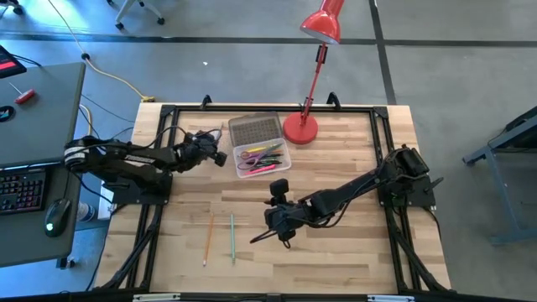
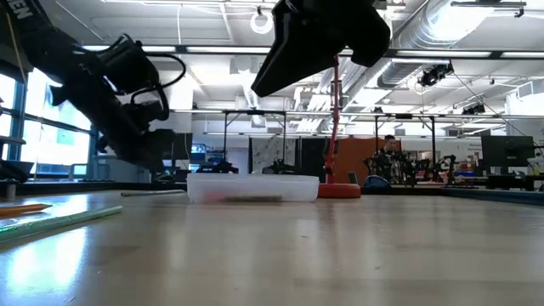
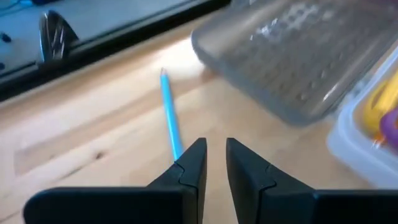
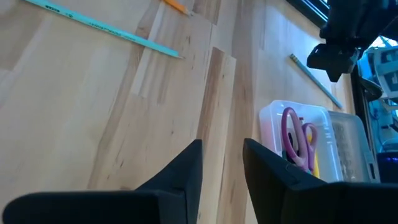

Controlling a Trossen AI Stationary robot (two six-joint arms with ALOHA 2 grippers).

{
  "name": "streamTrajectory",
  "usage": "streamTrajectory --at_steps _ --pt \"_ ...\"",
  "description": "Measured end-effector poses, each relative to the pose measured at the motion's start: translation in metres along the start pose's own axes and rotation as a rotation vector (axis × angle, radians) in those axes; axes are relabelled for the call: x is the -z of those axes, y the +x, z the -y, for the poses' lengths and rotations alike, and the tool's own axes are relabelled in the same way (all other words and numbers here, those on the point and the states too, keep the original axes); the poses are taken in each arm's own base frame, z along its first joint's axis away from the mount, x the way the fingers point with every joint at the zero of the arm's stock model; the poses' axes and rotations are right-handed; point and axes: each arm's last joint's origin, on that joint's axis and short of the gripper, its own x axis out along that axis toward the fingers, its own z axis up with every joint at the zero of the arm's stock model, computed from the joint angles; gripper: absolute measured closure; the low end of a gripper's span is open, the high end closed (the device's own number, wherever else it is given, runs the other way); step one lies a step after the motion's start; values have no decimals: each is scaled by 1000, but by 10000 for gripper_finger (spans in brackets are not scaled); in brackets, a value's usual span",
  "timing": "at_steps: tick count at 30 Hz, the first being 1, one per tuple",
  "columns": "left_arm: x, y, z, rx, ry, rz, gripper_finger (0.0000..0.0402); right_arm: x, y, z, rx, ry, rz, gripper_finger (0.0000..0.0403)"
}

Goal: Pick & place school supplies into a supply box
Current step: Put the blue pencil into the black supply box

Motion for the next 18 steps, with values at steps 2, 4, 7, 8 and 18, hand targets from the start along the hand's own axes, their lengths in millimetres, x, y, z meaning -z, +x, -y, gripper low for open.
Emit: streamTrajectory --at_steps 2,4,7,8,18 --pt "3 0 -1 -12 -2 -26 309 0 1 1 -13 4 1 308" --pt "4 1 -1 -15 -10 -33 309 0 3 4 -35 11 2 308" --pt "4 2 0 -10 -16 -30 309 1 5 6 -74 26 5 308" --pt "3 2 -1 -14 -15 -25 309 1 5 7 -85 39 4 308" --pt "5 1 0 9 27 -45 309 3 10 14 -142 89 3 308"
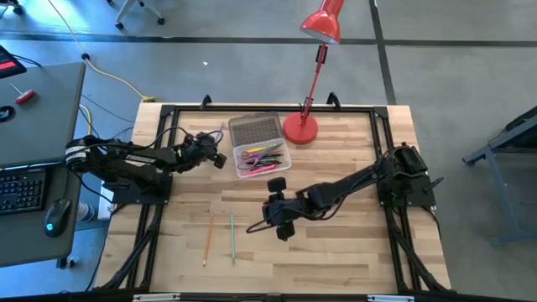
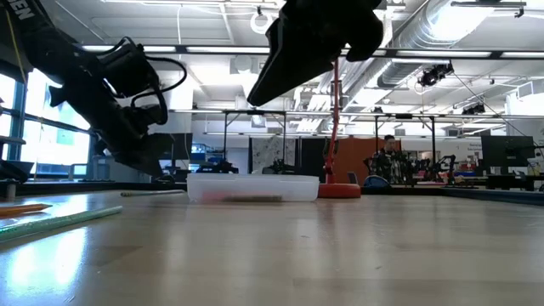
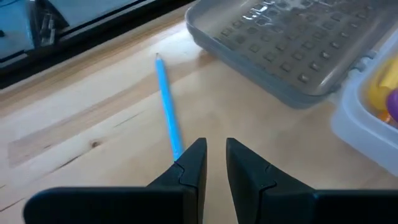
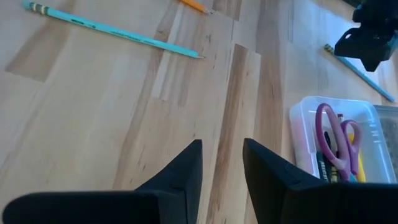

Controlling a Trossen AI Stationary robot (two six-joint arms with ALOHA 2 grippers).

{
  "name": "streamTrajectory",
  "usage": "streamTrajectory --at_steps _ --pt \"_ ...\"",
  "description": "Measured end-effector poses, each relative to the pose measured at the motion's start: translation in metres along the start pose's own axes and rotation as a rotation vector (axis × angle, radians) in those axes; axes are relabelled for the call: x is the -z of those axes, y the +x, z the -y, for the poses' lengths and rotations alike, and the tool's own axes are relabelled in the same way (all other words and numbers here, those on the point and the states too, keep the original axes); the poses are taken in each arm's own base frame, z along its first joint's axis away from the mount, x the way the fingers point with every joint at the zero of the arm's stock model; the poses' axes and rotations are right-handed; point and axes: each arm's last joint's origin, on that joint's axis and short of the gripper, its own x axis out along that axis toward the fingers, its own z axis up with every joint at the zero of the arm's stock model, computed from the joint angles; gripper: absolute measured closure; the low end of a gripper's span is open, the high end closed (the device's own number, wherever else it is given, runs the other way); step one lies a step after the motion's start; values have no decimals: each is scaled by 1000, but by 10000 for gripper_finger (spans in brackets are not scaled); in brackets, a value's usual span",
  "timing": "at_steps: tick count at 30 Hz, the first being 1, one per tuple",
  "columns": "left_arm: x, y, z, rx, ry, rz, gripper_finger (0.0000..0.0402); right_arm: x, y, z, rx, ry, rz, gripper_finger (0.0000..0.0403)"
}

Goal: Pick & place school supplies into a supply box
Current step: Put the blue pencil into the black supply box

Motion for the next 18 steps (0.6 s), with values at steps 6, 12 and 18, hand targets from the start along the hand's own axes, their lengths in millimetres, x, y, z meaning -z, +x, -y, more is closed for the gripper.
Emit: streamTrajectory --at_steps 6,12,18 --pt "-1 0 -1 -39 -15 27 309 0 0 0 8 0 -1 308" --pt "-5 0 3 35 -34 42 309 0 0 0 10 0 1 308" --pt "-4 0 2 39 -74 28 307 -1 0 0 4 4 9 308"
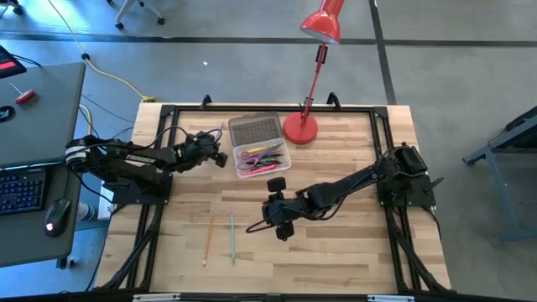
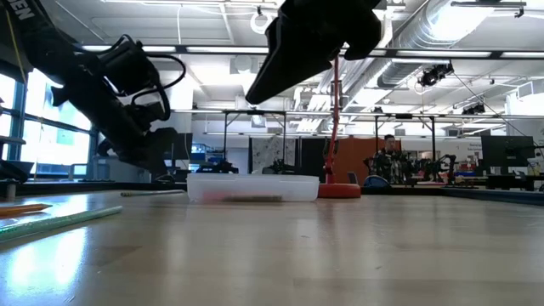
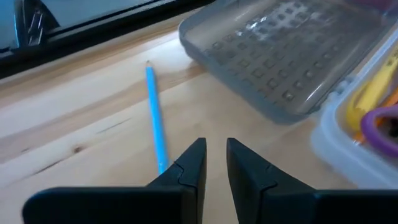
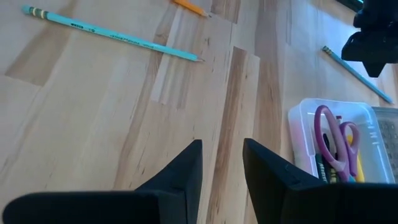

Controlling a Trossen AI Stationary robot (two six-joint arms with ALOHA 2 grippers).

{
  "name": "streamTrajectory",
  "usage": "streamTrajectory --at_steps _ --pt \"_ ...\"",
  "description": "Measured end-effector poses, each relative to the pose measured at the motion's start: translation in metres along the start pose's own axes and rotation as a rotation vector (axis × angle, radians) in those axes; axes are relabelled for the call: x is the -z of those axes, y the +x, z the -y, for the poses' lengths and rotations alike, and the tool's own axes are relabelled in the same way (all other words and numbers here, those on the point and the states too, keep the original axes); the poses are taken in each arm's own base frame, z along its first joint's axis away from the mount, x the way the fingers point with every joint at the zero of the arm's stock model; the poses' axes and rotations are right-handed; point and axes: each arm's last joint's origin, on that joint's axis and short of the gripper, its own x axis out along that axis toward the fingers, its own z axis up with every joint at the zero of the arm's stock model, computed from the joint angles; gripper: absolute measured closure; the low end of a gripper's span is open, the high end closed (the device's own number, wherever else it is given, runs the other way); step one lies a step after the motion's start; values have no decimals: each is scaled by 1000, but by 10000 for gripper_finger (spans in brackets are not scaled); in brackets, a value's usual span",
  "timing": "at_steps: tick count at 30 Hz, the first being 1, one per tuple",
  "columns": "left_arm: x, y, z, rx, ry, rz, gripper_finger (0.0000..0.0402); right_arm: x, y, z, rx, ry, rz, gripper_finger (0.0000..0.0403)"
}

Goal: Pick & place school supplies into a supply box
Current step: Put the blue pencil into the black supply box

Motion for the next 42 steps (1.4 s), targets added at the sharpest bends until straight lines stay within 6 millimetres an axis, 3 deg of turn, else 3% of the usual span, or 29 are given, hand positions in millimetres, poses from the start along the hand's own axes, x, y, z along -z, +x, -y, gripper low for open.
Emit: streamTrajectory --at_steps 3,10,14,27,42 --pt "3 0 -2 -39 27 -15 290 0 0 0 0 1 4 308" --pt "4 0 -3 -48 25 -24 196 -1 0 -1 -32 3 10 308" --pt "12 0 -8 -99 13 -19 166 -1 0 -3 -93 4 17 308" --pt "57 -5 -34 -126 -168 15 161 -2 0 -4 -130 4 26 308" --pt "56 -5 -33 -65 -179 47 161 -2 0 -4 -125 -2 33 308"
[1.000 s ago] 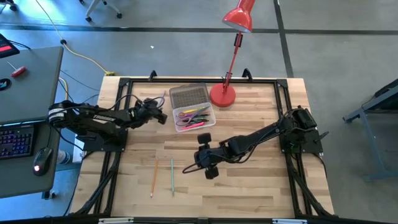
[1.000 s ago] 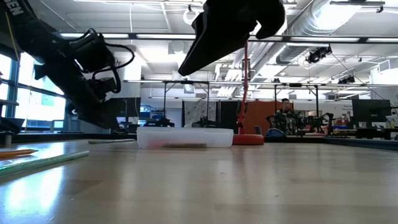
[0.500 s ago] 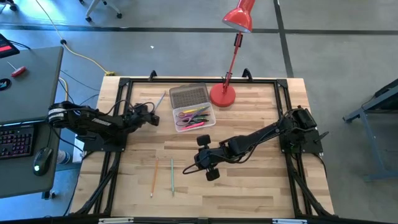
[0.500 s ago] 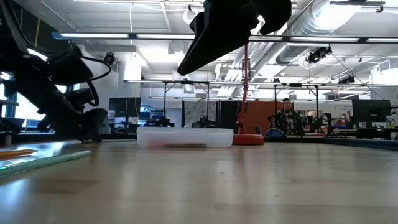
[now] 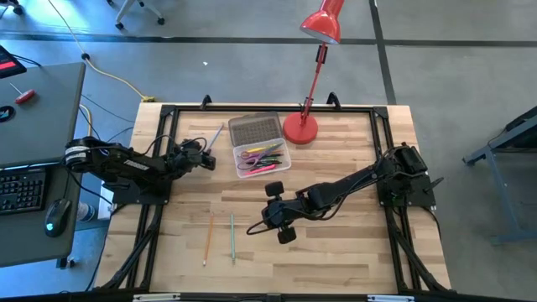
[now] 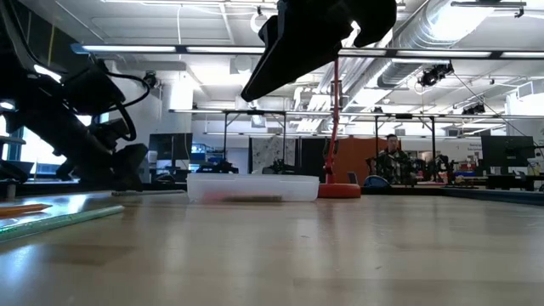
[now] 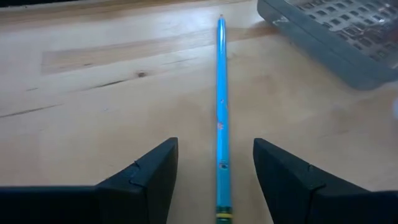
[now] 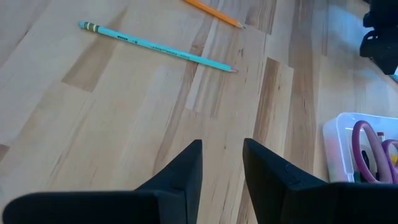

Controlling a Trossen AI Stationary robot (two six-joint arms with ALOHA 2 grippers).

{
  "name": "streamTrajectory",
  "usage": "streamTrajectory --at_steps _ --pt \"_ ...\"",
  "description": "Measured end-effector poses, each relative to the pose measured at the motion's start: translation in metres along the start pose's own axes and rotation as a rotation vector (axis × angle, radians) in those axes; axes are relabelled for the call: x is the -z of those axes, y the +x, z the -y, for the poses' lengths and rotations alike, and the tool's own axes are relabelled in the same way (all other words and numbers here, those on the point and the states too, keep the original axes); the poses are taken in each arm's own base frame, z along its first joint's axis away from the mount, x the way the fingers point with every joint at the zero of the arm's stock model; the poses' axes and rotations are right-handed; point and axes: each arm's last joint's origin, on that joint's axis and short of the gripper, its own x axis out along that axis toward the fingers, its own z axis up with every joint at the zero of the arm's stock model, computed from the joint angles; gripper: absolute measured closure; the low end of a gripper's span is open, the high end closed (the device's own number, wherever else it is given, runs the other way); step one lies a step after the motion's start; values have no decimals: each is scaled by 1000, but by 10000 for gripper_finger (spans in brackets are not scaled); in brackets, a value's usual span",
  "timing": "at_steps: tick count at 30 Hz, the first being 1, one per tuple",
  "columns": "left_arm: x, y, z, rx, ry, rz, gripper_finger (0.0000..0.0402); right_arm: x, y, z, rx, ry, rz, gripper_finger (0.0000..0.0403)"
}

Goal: Pick & place school supplies into a supply box
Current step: Put the blue pencil into the black supply box

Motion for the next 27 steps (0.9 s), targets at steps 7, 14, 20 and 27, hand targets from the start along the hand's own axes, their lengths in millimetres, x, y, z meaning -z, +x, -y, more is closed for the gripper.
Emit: streamTrajectory --at_steps 7,14,20,27 --pt "2 1 0 9 -11 -19 161 0 0 0 0 0 0 308" --pt "8 8 1 -36 -10 -17 161 0 0 0 0 -1 0 308" --pt "15 16 1 -98 -13 7 178 0 0 0 0 0 1 308" --pt "15 26 8 -125 55 54 267 -1 0 0 1 -11 7 308"
